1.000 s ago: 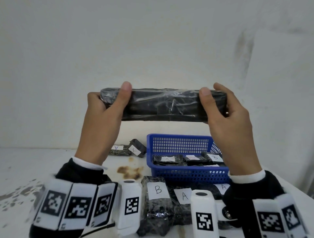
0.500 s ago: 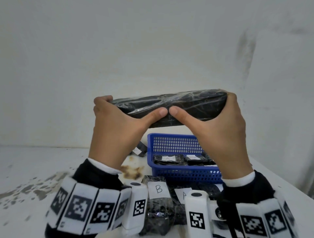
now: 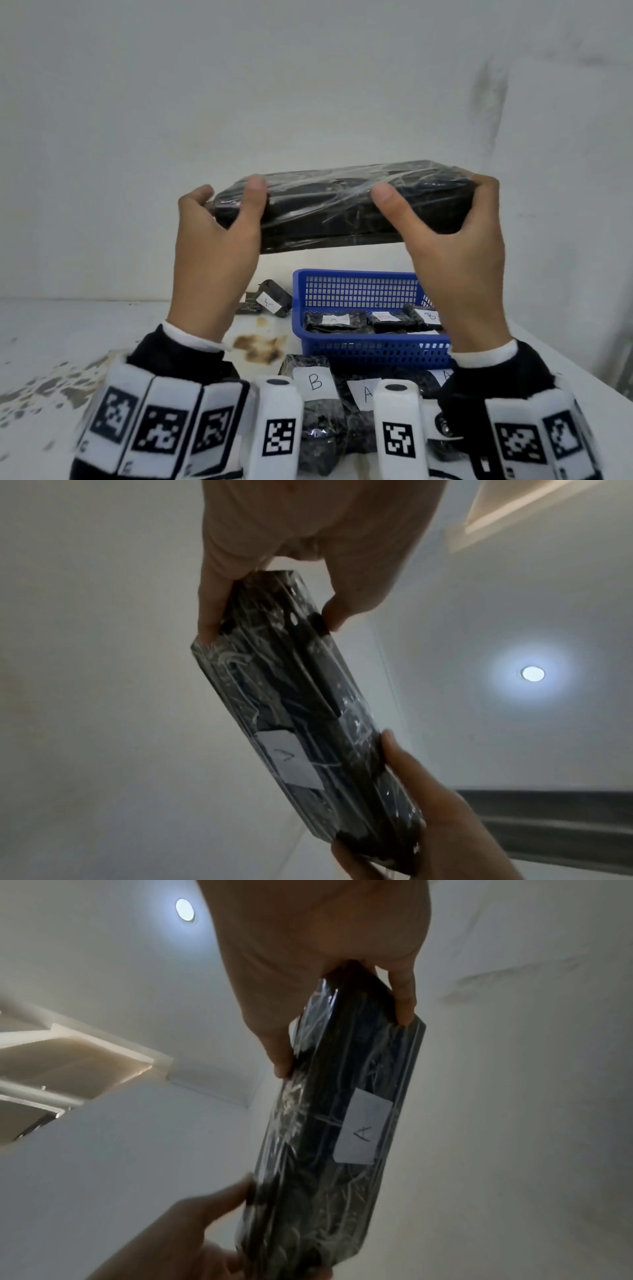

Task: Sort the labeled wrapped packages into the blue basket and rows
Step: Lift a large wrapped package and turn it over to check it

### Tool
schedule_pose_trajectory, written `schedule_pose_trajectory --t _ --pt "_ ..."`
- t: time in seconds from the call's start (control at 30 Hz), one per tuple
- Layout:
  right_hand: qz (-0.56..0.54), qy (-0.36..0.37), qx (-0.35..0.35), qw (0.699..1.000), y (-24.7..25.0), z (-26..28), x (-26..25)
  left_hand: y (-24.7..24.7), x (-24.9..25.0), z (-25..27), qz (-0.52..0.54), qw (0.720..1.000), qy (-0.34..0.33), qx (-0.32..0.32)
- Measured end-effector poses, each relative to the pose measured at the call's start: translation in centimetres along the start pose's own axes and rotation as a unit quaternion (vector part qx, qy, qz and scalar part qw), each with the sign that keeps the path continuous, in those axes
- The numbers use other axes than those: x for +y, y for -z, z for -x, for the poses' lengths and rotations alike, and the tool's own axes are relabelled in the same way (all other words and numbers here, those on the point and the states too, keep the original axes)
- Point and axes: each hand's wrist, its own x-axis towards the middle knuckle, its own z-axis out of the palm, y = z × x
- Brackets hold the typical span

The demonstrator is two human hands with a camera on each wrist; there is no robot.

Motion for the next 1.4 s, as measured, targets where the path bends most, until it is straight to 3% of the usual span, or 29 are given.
schedule_pose_trajectory --t 0.1,0.2,0.47,0.7,0.9,1.17,1.4 --pt "0.008 -0.028 -0.024 0.999 0.9 -0.7 -0.2 0.3 0.0 -0.2 0.049 0.997 0.041 -0.038" --pt "0.006 -0.071 -0.050 0.996 1.2 -1.1 0.2 0.5 0.1 -0.1 0.080 0.994 0.039 -0.063" --pt "-0.031 -0.056 -0.080 0.995 1.3 -1.6 0.8 1.3 0.3 -0.7 0.126 0.985 0.011 -0.121" --pt "0.007 -0.039 -0.070 0.997 0.8 -1.1 1.0 1.1 -0.1 -0.5 0.069 0.978 -0.009 -0.198" --pt "0.030 -0.023 -0.073 0.997 1.2 -1.1 0.6 1.2 0.1 -0.2 0.012 0.987 -0.059 -0.152" --pt "0.038 -0.016 -0.079 0.996 0.7 -0.6 -0.1 0.3 0.1 0.7 -0.079 0.988 -0.073 -0.112" --pt "0.033 0.021 -0.067 0.997 0.1 -0.2 0.6 -0.2 0.3 1.5 -0.080 0.988 -0.105 -0.081"
